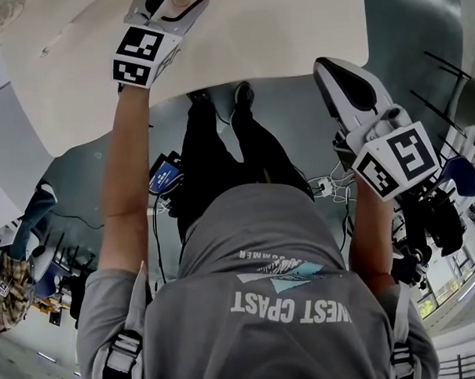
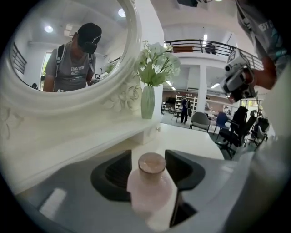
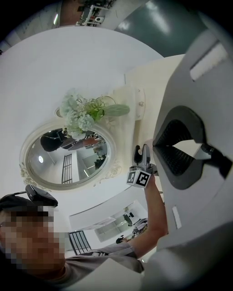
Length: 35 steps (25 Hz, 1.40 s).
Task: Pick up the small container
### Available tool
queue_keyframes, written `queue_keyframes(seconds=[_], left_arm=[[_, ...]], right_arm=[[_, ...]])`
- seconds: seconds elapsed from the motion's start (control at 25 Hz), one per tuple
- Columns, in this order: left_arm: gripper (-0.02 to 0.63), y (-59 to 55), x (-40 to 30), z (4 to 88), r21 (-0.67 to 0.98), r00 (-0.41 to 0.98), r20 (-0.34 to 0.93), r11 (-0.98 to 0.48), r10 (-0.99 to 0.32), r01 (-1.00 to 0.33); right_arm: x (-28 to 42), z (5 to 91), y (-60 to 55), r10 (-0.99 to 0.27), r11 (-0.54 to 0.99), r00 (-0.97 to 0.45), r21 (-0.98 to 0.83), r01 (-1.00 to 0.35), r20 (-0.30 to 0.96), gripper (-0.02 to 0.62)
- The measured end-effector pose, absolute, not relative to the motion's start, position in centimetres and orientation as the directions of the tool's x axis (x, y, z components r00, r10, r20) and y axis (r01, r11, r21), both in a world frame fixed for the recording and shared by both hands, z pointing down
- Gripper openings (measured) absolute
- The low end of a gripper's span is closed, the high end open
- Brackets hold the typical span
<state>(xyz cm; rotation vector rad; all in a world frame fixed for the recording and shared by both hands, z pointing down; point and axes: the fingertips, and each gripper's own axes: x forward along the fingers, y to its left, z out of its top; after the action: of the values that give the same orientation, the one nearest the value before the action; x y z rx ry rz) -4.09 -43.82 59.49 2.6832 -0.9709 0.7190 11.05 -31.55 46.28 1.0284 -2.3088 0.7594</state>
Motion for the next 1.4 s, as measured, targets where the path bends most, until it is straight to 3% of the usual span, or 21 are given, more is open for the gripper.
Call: queue_keyframes(seconds=[0.48,0.68,1.4], left_arm=[[0.191,-43.9,-3.1,60.9,-0.015,0.679,0.471,-0.774,-0.564,-0.633],[0.101,-43.6,-3.0,60.6,-0.059,0.665,0.467,-0.771,-0.582,-0.634],[0.095,-40.8,-5.6,53.2,-0.095,0.630,0.478,-0.749,-0.613,-0.656]], right_arm=[[10.9,46.3,-31.0,-0.502,0.560,-0.588,-0.279,-0.780,0.634,0.003],[10.5,45.9,-30.7,-0.508,0.569,-0.594,-0.274,-0.775,0.623,0.002],[10.1,41.4,-30.6,-0.564,0.609,-0.628,-0.243,-0.755,0.537,0.002]])
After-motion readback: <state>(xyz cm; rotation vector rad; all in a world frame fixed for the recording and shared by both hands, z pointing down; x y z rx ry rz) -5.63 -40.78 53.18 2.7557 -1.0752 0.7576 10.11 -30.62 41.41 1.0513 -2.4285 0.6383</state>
